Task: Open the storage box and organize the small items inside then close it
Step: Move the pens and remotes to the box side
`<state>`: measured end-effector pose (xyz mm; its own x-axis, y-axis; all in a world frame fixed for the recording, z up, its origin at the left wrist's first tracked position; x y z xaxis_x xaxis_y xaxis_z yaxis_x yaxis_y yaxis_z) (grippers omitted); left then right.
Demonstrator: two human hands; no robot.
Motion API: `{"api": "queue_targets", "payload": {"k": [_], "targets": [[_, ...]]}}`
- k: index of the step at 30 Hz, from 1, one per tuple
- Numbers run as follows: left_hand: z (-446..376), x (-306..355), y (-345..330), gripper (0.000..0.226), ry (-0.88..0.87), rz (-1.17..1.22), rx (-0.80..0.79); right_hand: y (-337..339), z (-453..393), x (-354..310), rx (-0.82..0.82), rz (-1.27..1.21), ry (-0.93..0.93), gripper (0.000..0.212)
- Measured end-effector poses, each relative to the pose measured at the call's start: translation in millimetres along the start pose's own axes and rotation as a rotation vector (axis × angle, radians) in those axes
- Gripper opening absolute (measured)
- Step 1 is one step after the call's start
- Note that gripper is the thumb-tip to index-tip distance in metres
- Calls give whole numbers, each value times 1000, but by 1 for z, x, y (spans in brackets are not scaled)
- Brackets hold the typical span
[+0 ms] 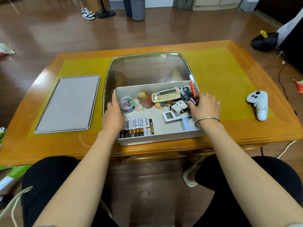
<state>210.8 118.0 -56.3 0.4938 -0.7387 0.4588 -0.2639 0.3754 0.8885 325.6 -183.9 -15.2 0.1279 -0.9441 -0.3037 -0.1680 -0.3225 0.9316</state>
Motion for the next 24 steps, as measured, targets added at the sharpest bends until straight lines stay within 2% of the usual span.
{"api": "queue_targets", "payload": {"k": [9,16,21,24], "targets": [[-1,-1,1,86,-24,28,28,-2,-6,-2,-86,-207,-26,22],[-1,-2,2,85,-25,29,35,2,-6,1,-18,-226,-27,24],[-1,-2,1,87,-21,45,34,20,-5,-11,95,-277,56,24],[-1,-2,0,87,-14,111,19,20,0,-31,60,-344,175,23]]}}
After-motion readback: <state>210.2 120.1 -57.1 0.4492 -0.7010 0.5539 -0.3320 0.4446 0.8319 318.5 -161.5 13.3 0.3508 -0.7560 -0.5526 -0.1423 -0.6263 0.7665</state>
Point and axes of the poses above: each hand's wrist, its own z-axis away from the middle knuckle, its own y-axis out of the back of the hand, x = y × z, the point moved 7 cm from there along -z, towards the middle knuckle, and after that the axes turned 2 degrees about z, right-handed, at the moved point
